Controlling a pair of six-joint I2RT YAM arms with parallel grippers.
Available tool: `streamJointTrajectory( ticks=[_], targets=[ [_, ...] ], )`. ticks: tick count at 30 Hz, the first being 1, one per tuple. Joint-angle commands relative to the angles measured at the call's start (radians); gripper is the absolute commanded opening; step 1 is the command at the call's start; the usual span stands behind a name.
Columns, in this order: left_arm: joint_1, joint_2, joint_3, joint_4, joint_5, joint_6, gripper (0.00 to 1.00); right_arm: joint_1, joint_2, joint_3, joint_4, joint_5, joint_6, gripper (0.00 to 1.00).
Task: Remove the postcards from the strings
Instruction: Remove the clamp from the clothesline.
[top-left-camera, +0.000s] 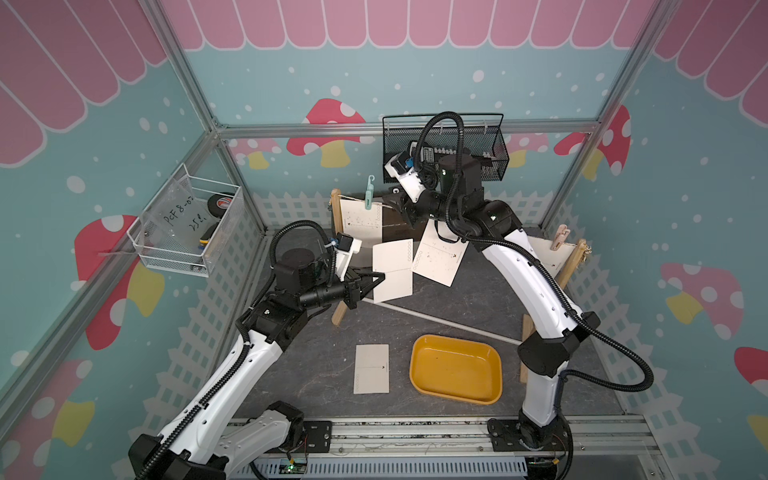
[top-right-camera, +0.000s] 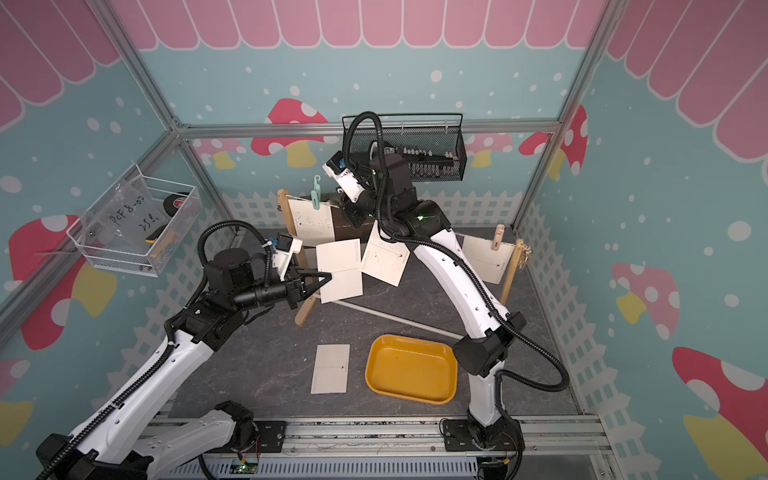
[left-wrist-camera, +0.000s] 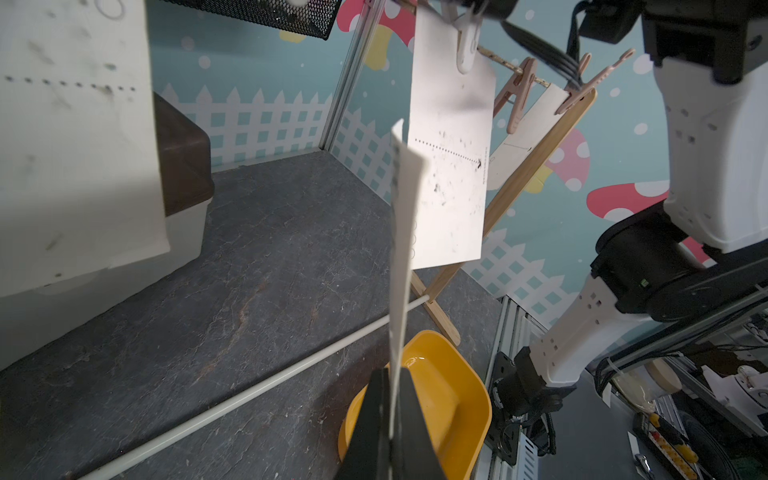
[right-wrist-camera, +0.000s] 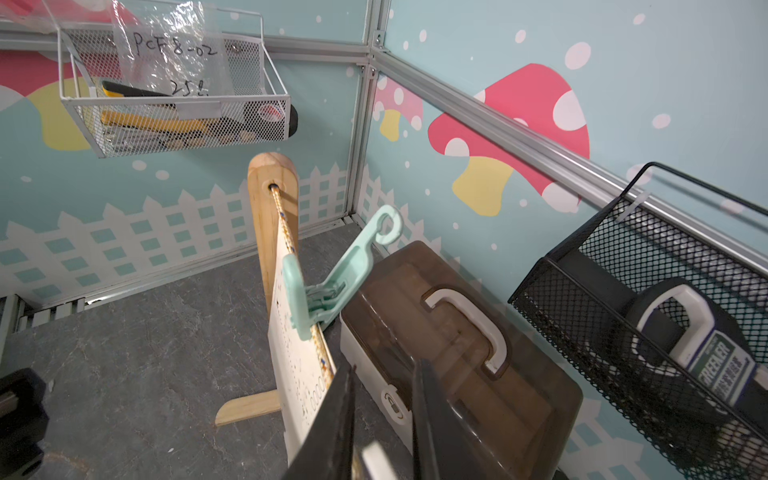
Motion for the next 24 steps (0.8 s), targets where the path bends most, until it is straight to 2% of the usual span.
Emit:
streamJointTrajectory(
  ticks=[1,7,18,24],
  targets=[
    [-0.002,-0.009,-0.014,-0.015,-0.002,0.008,0.00,0.009,-0.065,-0.071,0.064,0.007,-0.035,0.00],
    [-0.003,-0.005,-0.012,-0.015,0.003,0.008,0.00,0.009,-0.130,-0.185,0.176,0.013,-0.050,0.00],
    [-0.002,-0.008,-0.009,-0.015,0.002,0.003,0.00,0.009,-0.152,-0.186,0.267,0.001,-0.058,0.00],
    [-0.003,-0.010,-0.007,-0.017,-0.001,0.003,0.00,0.009,-0.145,-0.131,0.270,0.000,-0.077,0.00]
  ],
)
